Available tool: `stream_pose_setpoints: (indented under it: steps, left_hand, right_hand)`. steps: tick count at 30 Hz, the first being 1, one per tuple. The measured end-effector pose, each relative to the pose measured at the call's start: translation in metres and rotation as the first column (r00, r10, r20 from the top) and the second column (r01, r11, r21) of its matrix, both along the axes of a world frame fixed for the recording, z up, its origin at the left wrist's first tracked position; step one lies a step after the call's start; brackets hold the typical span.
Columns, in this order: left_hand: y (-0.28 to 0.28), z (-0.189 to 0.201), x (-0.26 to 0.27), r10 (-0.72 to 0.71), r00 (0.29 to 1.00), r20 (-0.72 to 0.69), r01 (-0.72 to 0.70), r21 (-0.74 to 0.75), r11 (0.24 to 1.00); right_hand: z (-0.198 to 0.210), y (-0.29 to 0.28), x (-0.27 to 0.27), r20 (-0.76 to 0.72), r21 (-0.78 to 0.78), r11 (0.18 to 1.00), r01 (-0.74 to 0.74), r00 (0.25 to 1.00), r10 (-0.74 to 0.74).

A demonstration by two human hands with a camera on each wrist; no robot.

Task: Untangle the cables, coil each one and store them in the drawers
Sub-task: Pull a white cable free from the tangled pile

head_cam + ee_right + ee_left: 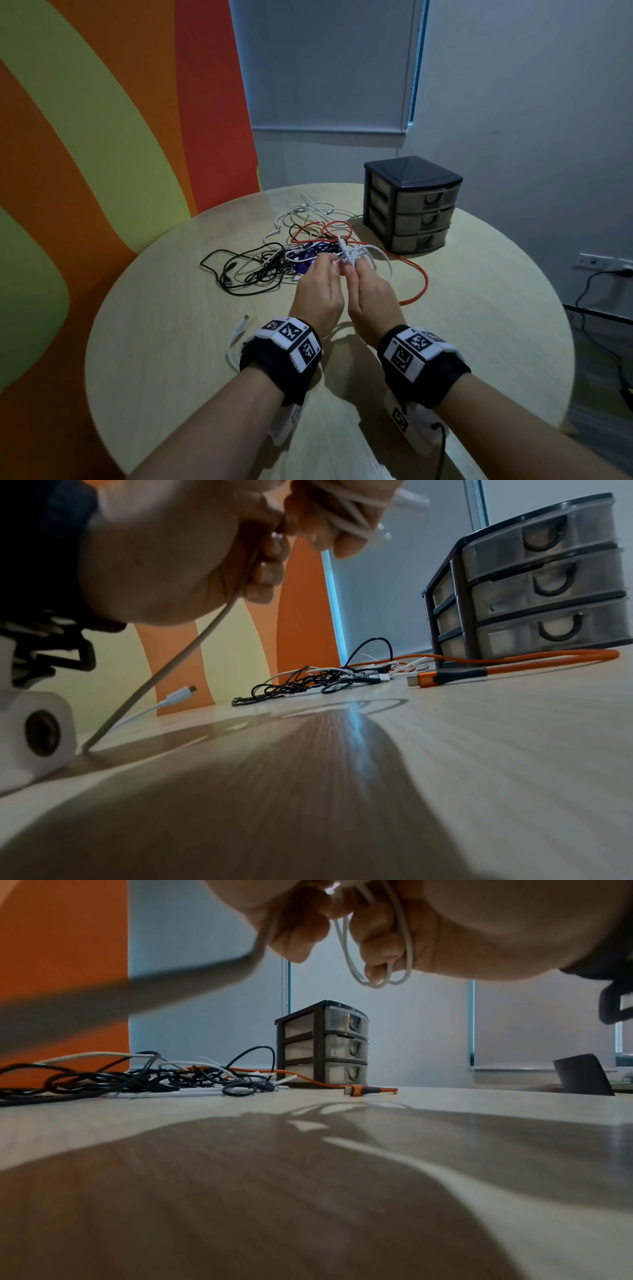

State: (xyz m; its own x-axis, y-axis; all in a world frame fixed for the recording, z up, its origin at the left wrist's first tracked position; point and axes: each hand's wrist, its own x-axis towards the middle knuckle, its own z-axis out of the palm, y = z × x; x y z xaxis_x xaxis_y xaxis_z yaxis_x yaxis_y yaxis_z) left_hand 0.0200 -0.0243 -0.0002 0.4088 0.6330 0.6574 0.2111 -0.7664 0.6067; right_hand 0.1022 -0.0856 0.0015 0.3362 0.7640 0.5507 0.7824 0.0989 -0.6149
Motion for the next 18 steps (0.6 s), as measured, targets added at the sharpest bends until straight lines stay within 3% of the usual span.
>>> stream_pose_setpoints:
  steps: [6, 12, 18]
  left_hand:
    - [-0.008, 0.005, -0.004, -0.091, 0.996, 0.022, 0.089, 0.099, 0.991]
    - [-0.011, 0.003, -0.002, -0.053, 0.998, -0.043, 0.059, 0.149, 0.987]
    - [-0.009, 0.001, -0.003, -0.165, 0.972, -0.168, 0.181, 0.086, 0.980]
  right_hand:
    - [0.003, -0.001, -0.002, -0.013, 0.093, 0.992, 0.085, 0.996, -0.085]
    - [0.003, -0.001, 0.003, -0.025, 0.105, 0.979, 0.175, 0.985, -0.173]
    - [0.006, -0.003, 0.003, -0.117, 0.111, 0.984, 0.140, 0.985, -0.127]
